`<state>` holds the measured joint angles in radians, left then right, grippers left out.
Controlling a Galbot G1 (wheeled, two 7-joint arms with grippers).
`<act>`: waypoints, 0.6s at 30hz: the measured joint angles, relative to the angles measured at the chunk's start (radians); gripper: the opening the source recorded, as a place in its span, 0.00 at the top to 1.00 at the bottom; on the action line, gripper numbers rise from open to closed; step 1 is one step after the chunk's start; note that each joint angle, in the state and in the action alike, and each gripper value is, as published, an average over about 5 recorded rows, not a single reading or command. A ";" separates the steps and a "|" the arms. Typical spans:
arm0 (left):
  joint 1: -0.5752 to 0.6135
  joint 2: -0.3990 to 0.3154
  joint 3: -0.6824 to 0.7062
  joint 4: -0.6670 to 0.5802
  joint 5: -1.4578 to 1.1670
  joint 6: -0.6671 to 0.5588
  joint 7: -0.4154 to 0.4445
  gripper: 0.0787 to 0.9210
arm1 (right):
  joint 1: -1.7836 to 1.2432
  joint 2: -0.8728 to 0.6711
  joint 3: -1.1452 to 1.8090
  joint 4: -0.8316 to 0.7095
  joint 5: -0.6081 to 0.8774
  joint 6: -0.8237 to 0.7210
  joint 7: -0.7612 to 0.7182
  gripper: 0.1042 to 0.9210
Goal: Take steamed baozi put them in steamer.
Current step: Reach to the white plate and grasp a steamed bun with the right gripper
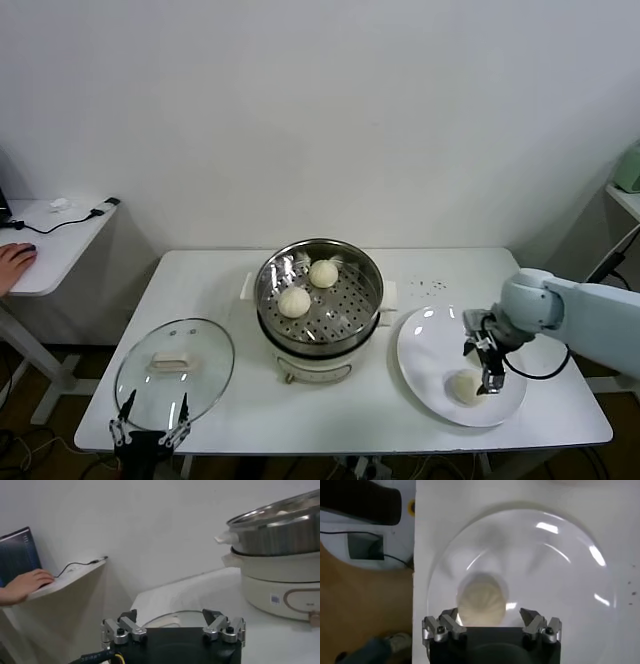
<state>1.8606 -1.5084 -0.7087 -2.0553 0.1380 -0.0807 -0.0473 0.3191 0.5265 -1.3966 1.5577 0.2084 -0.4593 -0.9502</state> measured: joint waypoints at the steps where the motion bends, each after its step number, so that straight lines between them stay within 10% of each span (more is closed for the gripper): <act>1: -0.001 -0.001 0.000 0.001 0.001 0.000 0.000 0.12 | -0.012 0.002 0.006 -0.005 -0.005 0.000 0.001 0.12; 11: -0.012 -0.004 0.001 0.019 0.005 0.001 -0.003 0.12 | -0.094 0.026 0.055 -0.051 -0.044 0.005 0.004 0.14; 18: -0.014 -0.008 0.003 0.026 0.006 0.001 -0.004 0.12 | -0.110 0.040 0.069 -0.071 -0.048 0.006 0.002 0.33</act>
<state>1.8465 -1.5163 -0.7058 -2.0292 0.1441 -0.0793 -0.0515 0.2092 0.5664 -1.3272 1.4869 0.1603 -0.4534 -0.9478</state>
